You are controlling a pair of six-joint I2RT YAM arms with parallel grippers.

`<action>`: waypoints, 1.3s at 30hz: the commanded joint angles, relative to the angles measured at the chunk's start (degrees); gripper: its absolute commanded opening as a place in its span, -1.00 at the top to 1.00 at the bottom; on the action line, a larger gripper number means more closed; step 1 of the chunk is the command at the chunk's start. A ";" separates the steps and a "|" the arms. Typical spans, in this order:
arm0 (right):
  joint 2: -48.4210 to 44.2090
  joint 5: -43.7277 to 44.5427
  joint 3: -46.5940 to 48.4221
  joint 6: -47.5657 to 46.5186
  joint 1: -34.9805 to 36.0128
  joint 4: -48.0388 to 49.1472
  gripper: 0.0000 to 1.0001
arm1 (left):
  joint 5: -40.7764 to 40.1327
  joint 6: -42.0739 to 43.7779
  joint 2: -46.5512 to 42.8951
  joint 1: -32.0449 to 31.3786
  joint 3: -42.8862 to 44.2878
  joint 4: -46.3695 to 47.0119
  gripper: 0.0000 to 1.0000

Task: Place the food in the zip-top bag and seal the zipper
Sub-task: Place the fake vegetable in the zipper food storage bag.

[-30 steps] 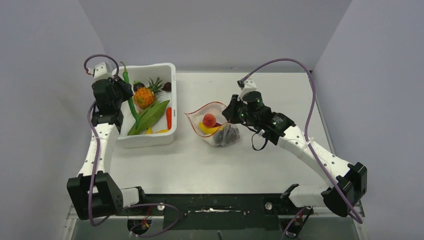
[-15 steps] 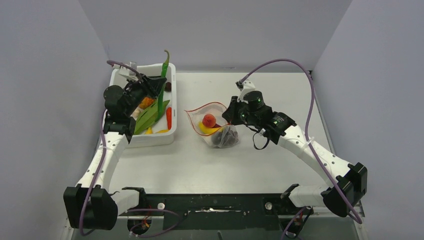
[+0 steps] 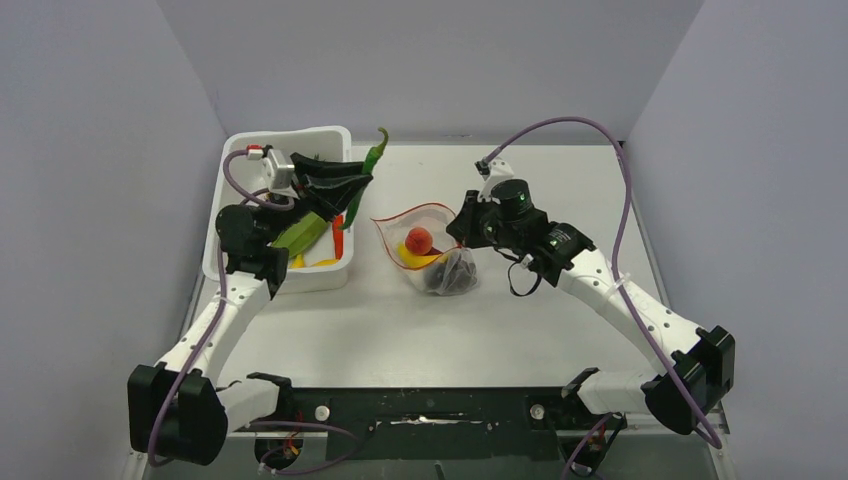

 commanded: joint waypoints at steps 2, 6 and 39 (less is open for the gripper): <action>-1.88 -0.96 0.44 -0.70 -0.98 3.07 1.00 | 9.20 -1.36 2.89 -4.28 1.46 14.88 0.69; -2.04 -1.73 0.02 -0.67 -1.66 3.25 1.00 | 11.55 -3.18 5.92 -8.30 2.31 23.49 0.70; -4.00 -2.30 -0.78 -0.62 -3.82 3.17 1.00 | 16.41 1.24 21.92 -12.07 -3.22 38.42 0.73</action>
